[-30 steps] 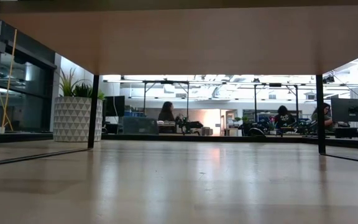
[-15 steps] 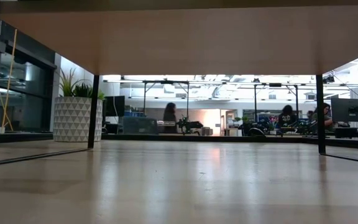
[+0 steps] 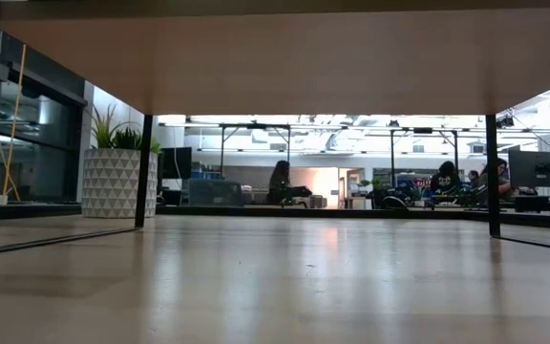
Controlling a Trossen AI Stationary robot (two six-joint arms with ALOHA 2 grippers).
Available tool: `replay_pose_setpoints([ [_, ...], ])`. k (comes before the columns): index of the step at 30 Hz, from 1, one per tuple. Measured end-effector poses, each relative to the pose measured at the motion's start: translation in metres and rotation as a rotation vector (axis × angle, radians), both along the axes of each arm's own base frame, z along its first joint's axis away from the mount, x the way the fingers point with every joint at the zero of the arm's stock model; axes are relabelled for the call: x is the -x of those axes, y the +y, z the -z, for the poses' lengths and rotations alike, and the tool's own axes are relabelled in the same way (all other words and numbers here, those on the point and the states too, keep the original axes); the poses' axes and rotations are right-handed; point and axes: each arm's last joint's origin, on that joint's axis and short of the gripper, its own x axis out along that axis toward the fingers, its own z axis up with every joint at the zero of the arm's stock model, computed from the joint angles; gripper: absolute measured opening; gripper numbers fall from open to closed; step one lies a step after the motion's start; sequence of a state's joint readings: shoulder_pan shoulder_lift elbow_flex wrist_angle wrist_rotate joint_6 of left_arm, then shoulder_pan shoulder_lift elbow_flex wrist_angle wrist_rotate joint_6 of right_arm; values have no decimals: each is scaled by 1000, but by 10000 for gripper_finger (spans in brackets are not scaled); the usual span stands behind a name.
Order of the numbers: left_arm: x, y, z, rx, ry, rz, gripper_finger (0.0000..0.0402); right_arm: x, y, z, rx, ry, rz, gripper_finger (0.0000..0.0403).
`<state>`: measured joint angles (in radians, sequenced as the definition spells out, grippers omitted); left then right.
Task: Pick and place slides into the shelf
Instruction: Put the green slide on the shelf
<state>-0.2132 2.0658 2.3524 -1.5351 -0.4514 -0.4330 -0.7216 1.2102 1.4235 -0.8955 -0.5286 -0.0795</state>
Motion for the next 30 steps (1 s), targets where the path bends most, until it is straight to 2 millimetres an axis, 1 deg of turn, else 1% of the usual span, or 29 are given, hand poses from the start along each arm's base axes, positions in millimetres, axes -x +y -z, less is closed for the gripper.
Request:
replay_pose_setpoints([
  [3, 5, -2, 1, 10, 34, -14, 0, 0, 0, 0, -2, 0, -2, 87],
  [11, 2, -4, 3, 24, 10, -26, 0, 0, 1, 0, -19, -9, -24, 87],
  [15, 1, -3, 2, -7, -7, -44, 0, 1, 5, 2, -97, -20, -87, 87],
  [19, 1, -2, 3, -32, -11, -51, 0, 3, 14, 7, -174, 22, -157, 87],
  [22, -8, -4, 16, -39, 23, -46, 0, 4, 22, 12, -197, 79, -201, 87],
  [24, -18, -7, 29, -26, 48, -34, 0, 4, 28, 14, -215, 113, -231, 87],
  [28, -25, -10, 40, -10, 75, -22, 0, 3, 40, 17, -237, 162, -290, 87],
  [30, -25, -10, 41, -22, 76, -33, 0, 2, 44, 18, -243, 175, -308, 87],
])
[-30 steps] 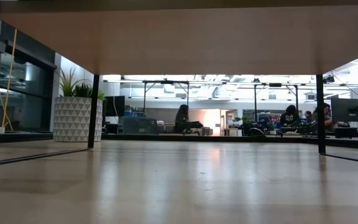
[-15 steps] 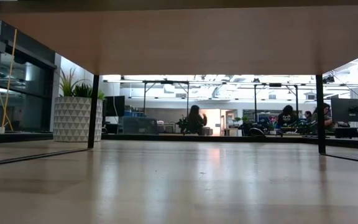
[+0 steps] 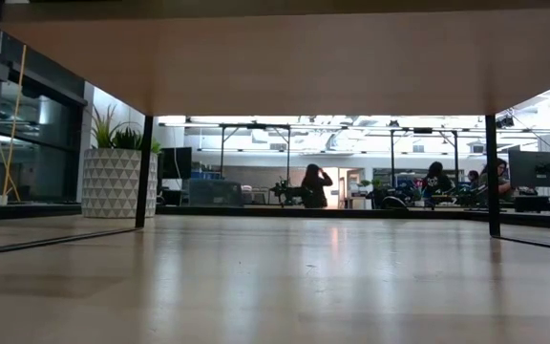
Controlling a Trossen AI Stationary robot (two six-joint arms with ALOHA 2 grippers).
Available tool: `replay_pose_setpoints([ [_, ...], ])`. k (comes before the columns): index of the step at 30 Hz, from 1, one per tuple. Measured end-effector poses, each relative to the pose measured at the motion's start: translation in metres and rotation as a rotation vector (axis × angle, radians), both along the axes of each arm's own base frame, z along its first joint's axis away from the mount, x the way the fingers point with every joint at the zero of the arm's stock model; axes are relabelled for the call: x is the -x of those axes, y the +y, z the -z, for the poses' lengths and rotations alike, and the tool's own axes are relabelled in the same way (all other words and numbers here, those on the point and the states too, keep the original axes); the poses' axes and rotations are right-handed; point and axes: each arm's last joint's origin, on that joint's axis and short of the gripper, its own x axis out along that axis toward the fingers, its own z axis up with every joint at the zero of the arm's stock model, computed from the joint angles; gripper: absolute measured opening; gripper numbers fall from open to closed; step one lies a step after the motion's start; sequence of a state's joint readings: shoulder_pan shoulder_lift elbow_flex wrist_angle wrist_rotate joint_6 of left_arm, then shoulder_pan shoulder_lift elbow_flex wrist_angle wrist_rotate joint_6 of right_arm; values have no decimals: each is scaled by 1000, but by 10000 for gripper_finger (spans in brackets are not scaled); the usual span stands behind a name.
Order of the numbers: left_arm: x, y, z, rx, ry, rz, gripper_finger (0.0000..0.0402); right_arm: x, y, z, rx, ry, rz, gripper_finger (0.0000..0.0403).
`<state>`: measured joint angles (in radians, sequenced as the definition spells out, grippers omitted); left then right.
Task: Pick and place slides into the shelf
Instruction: Put the green slide on the shelf
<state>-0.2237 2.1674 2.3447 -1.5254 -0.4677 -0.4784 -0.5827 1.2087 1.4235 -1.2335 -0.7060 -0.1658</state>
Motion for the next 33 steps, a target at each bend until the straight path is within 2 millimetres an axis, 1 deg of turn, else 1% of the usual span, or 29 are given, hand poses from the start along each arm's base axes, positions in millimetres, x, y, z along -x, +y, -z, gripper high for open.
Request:
replay_pose_setpoints([
  [7, 9, 4, -11, -60, 2, -10, 0, -4, 11, 1, 1, 30, -41, 87],
  [15, 9, 2, -9, -36, 10, -7, 0, -1, 26, 6, -43, 121, -112, 87],
  [22, 9, 0, -9, -37, 11, 1, 0, -2, 39, 7, -46, 148, -183, 87],
  [26, 10, -4, -9, -48, 9, 8, 0, -3, 46, 9, 13, 195, -207, 87],
  [28, 10, -4, -10, -59, 8, 8, 0, -6, 50, 16, 27, 212, -223, 87],
  [33, 10, -4, -10, -70, 5, 6, 0, -10, 56, 51, -18, 290, -239, 87],
])
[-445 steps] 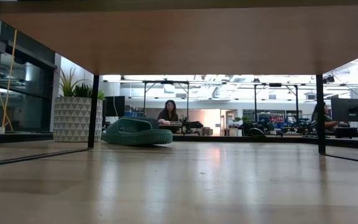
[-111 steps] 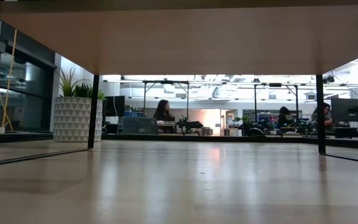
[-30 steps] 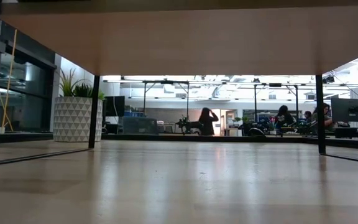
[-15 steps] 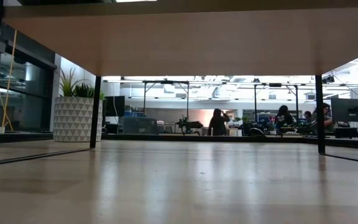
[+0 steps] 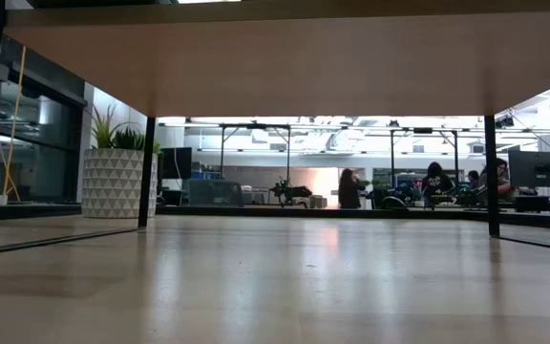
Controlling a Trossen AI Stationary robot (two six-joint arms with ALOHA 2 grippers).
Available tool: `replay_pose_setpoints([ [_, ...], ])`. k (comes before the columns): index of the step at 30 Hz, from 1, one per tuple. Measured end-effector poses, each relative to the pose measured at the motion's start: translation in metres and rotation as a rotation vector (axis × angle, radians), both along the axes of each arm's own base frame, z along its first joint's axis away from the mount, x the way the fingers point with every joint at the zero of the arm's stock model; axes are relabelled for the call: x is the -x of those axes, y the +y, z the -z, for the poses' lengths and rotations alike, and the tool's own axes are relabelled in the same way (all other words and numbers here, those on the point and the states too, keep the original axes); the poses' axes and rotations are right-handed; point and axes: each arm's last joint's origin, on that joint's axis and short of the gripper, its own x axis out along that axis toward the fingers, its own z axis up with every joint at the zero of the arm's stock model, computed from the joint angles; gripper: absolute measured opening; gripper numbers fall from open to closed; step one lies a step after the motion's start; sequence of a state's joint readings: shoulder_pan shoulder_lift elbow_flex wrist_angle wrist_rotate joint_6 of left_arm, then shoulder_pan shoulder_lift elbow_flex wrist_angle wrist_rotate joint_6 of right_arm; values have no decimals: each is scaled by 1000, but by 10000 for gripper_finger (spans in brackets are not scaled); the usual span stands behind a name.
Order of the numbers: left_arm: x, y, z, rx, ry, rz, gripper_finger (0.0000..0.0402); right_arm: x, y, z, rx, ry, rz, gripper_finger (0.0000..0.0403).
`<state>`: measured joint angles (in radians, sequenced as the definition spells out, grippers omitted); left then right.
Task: Pick and place slides into the shelf
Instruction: Put the green slide on the shelf
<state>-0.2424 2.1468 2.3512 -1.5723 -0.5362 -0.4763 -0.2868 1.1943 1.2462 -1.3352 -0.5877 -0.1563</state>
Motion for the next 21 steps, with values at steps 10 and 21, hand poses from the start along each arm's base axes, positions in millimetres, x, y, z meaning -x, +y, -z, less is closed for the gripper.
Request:
replay_pose_setpoints([
  [10, 0, 0, 0, -13, 9, 19, 0, 4, 3, 29, -67, -26, 68, 87],
  [21, 0, 0, 0, -14, 10, 21, 0, 0, 8, 30, 16, -3, 74, 87],
])
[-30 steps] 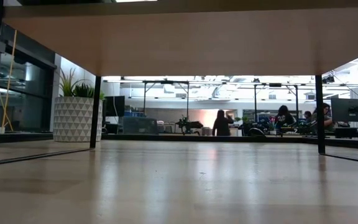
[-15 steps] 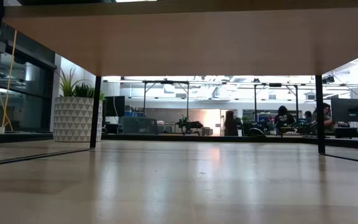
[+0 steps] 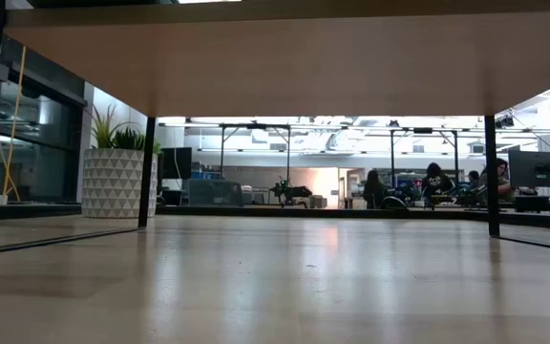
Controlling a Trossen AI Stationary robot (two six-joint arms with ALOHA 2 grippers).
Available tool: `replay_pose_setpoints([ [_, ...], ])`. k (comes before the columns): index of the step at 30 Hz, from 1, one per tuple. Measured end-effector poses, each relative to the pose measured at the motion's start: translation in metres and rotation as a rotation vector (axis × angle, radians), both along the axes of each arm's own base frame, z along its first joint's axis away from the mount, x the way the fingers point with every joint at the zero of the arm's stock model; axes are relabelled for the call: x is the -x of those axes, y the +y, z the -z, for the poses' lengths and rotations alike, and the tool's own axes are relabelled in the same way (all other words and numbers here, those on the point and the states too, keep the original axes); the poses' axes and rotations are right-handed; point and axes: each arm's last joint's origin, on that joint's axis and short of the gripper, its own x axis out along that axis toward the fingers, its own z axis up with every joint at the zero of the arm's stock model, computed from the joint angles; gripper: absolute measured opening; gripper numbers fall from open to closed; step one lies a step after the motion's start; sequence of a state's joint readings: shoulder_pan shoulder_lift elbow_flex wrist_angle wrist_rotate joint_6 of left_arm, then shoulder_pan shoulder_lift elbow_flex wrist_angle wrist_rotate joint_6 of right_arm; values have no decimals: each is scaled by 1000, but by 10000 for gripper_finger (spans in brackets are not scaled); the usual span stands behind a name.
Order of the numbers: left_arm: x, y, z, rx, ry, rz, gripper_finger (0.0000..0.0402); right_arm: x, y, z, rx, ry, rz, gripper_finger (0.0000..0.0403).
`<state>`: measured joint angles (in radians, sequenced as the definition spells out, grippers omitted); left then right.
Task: Pick and place slides into the shelf
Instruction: Put the green slide on the shelf
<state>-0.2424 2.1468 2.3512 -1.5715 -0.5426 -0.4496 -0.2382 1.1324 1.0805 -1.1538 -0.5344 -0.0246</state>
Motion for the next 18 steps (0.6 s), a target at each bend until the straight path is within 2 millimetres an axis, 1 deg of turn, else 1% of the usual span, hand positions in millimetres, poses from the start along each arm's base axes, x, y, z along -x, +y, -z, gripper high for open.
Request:
replay_pose_setpoints([
  [8, 0, 0, 0, -14, -4, -2, 0, 1, -1, 1, 31, 16, 13, 87],
  [14, 3, 1, -6, -28, -19, 1, 0, 1, -1, 1, 28, 25, 15, 87],
  [18, 3, 2, -7, -40, -17, 6, 0, 2, -1, 1, 28, 28, 14, 87],
])
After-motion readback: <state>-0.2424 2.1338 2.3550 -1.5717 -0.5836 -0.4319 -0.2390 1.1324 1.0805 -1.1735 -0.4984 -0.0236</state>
